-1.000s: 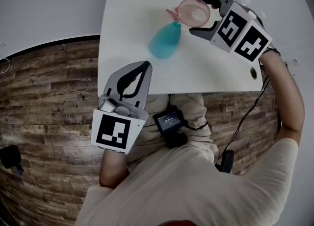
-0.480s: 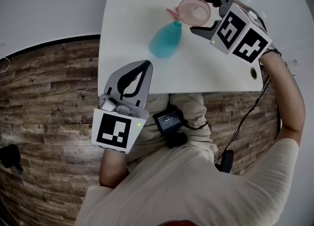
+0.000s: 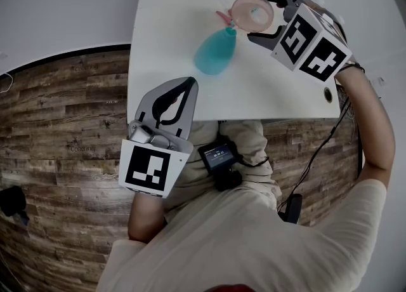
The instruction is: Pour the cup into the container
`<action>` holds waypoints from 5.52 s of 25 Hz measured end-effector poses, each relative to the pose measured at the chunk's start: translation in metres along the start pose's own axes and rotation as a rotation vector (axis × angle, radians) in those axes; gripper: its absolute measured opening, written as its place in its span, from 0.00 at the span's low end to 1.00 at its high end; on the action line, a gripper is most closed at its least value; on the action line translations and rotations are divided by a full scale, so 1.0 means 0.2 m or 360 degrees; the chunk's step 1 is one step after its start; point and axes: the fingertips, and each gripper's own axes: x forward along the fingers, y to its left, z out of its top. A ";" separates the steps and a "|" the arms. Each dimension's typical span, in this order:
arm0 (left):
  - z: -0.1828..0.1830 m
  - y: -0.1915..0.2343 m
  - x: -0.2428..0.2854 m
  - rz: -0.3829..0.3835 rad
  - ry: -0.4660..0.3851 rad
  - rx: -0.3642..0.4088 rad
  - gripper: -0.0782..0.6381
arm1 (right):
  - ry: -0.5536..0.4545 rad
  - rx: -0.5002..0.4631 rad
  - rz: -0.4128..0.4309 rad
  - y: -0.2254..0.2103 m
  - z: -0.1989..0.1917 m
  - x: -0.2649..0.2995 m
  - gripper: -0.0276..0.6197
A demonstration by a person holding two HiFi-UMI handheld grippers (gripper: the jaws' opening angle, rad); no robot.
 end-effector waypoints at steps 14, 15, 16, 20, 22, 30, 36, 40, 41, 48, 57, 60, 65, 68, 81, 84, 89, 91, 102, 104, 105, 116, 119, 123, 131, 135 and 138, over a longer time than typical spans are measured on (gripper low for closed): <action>0.01 0.00 0.00 -0.0005 -0.0004 -0.0003 0.12 | 0.0029 -0.0021 -0.0013 -0.01 0.00 -0.01 0.62; 0.01 0.00 0.00 -0.0005 -0.0005 -0.0003 0.12 | 0.0032 -0.0023 -0.0013 -0.01 0.00 -0.01 0.62; 0.01 0.00 0.00 -0.0005 -0.0006 -0.0004 0.12 | 0.0035 -0.0026 -0.0014 -0.01 0.00 -0.01 0.62; 0.01 0.00 -0.01 -0.0005 -0.0008 -0.0005 0.12 | 0.0041 -0.0037 -0.0022 -0.01 0.01 -0.02 0.62; 0.01 -0.01 -0.01 -0.0006 -0.0006 -0.0005 0.12 | 0.0044 -0.0043 -0.0025 -0.01 0.01 -0.02 0.62; 0.01 -0.01 0.00 -0.0006 -0.0011 -0.0006 0.12 | 0.0068 -0.0075 -0.0034 -0.01 0.01 -0.02 0.62; 0.01 0.00 -0.01 -0.0006 -0.0010 -0.0005 0.12 | 0.0076 -0.0096 -0.0043 -0.01 0.01 -0.02 0.62; 0.01 0.00 -0.01 -0.0007 -0.0012 -0.0005 0.12 | 0.0083 -0.0114 -0.0052 -0.01 0.02 -0.01 0.62; 0.01 0.00 -0.01 -0.0007 -0.0012 -0.0004 0.12 | 0.0084 -0.0117 -0.0053 -0.01 0.02 -0.01 0.62; 0.02 0.00 -0.01 -0.0006 -0.0013 -0.0004 0.12 | 0.0099 -0.0130 -0.0058 -0.01 0.02 -0.01 0.62; 0.02 0.00 -0.01 -0.0006 -0.0020 -0.0003 0.12 | 0.0120 -0.0154 -0.0074 -0.01 0.01 0.00 0.62; 0.02 0.00 -0.01 -0.0005 -0.0020 -0.0001 0.12 | 0.0132 -0.0172 -0.0088 -0.01 0.01 0.00 0.62; 0.02 0.00 -0.02 0.0006 -0.0017 -0.0006 0.12 | 0.0150 -0.0186 -0.0104 -0.02 -0.01 0.01 0.62; 0.01 0.01 -0.02 0.0010 -0.0020 -0.0009 0.12 | 0.0155 -0.0191 -0.0110 -0.02 -0.01 0.02 0.62; 0.01 0.03 -0.02 0.0030 -0.0021 -0.0011 0.12 | 0.0161 -0.0214 -0.0138 -0.03 -0.01 0.02 0.62; 0.02 0.03 -0.02 0.0029 -0.0021 -0.0012 0.12 | 0.0166 -0.0223 -0.0149 -0.03 -0.01 0.01 0.62; 0.02 0.03 -0.02 0.0030 -0.0023 -0.0009 0.12 | 0.0176 -0.0249 -0.0170 -0.04 0.00 0.00 0.62; 0.02 0.03 -0.02 0.0030 -0.0024 -0.0009 0.12 | 0.0176 -0.0253 -0.0171 -0.03 0.00 0.00 0.62; 0.03 0.02 -0.02 0.0025 -0.0034 -0.0015 0.12 | 0.0216 -0.0300 -0.0194 -0.03 -0.01 0.01 0.62; 0.03 0.02 -0.03 0.0025 -0.0034 -0.0015 0.12 | 0.0224 -0.0313 -0.0206 -0.04 -0.01 0.00 0.62; 0.03 0.02 -0.03 0.0025 -0.0034 -0.0014 0.12 | 0.0229 -0.0319 -0.0213 -0.04 -0.01 0.00 0.62; 0.02 0.02 -0.02 0.0025 -0.0030 -0.0010 0.12 | 0.0251 -0.0342 -0.0238 -0.04 -0.02 0.01 0.62; 0.03 0.02 -0.03 0.0026 -0.0030 -0.0011 0.12 | 0.0252 -0.0351 -0.0244 -0.05 -0.02 0.01 0.62; 0.03 0.02 -0.03 0.0027 -0.0031 -0.0007 0.12 | 0.0254 -0.0360 -0.0253 -0.05 -0.01 0.00 0.62; 0.04 0.02 -0.03 0.0028 -0.0034 -0.0006 0.12 | 0.0269 -0.0373 -0.0263 -0.06 -0.01 0.00 0.62; 0.03 0.03 -0.03 0.0027 -0.0033 -0.0010 0.12 | 0.0272 -0.0378 -0.0268 -0.06 -0.01 0.01 0.62; 0.03 0.02 -0.03 0.0025 -0.0034 -0.0008 0.12 | 0.0276 -0.0382 -0.0272 -0.06 -0.01 0.01 0.62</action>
